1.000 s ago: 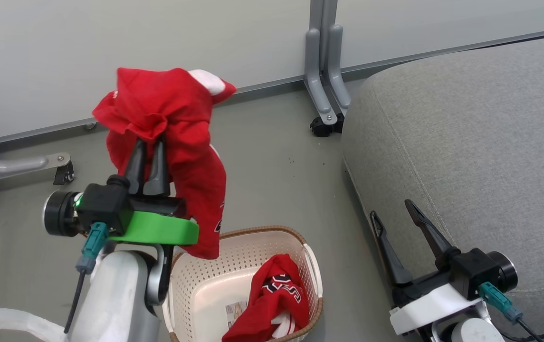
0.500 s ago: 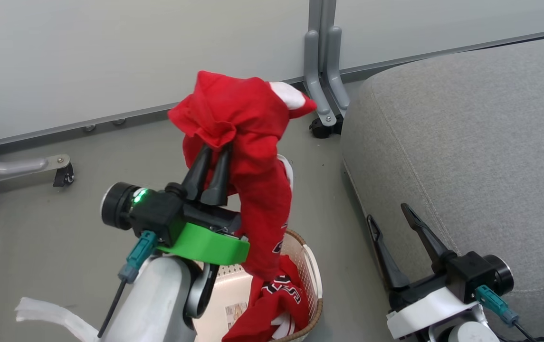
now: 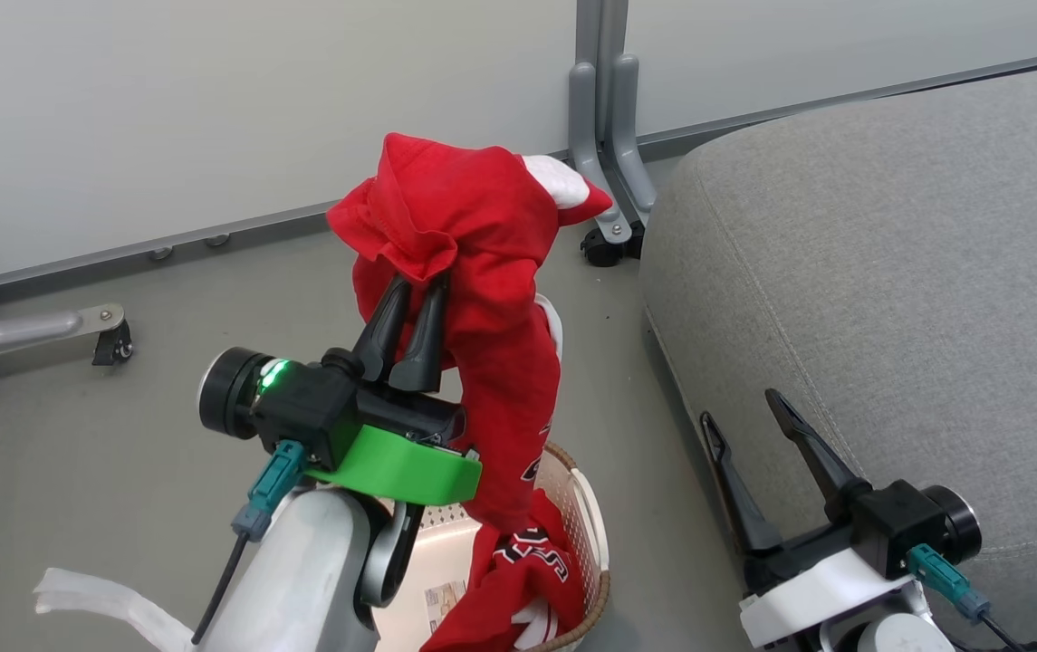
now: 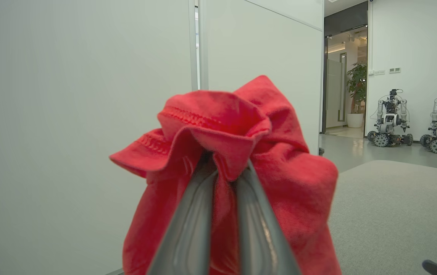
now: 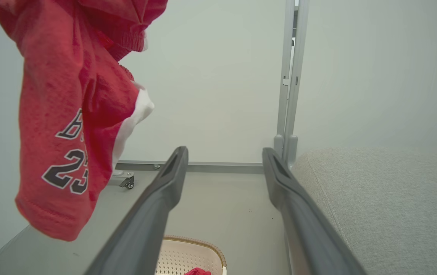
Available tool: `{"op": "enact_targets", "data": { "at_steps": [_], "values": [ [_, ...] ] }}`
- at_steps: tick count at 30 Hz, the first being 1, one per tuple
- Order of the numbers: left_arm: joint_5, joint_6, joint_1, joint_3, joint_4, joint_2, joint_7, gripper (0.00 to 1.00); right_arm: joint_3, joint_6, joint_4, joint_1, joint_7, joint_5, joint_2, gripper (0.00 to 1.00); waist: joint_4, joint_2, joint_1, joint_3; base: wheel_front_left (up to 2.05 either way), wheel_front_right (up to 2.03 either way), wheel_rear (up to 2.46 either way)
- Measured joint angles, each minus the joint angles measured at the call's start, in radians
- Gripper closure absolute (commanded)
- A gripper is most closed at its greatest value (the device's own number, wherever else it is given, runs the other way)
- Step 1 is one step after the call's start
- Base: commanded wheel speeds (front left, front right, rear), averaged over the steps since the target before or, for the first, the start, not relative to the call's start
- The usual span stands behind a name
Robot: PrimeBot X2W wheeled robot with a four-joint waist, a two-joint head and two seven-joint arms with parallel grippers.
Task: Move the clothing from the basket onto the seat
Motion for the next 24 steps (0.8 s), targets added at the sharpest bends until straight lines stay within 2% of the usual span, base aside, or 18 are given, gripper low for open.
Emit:
{"op": "enact_targets", "data": {
  "at_steps": [6,14,24],
  "values": [
    [0.0,0.0,0.0,0.0,0.002,0.0,0.0,1.0,0.063,0.0,-0.012,-0.002,0.0,0.013,-0.037,0.0,-0.003,0.0,0.0,0.004,0.0,0.0,0.0],
    [-0.004,-0.001,-0.004,-0.007,0.008,0.0,0.0,1.0,0.268,0.0,-0.088,-0.072,0.0,0.119,-0.135,0.0,0.0,0.0,0.0,0.017,0.0,0.0,0.0],
    [-0.007,-0.001,-0.021,-0.035,0.014,0.0,0.0,1.0,0.365,0.0,-0.073,-0.165,0.0,0.185,-0.145,0.0,0.021,0.0,0.0,0.024,0.0,0.0,0.0]
  ]
}}
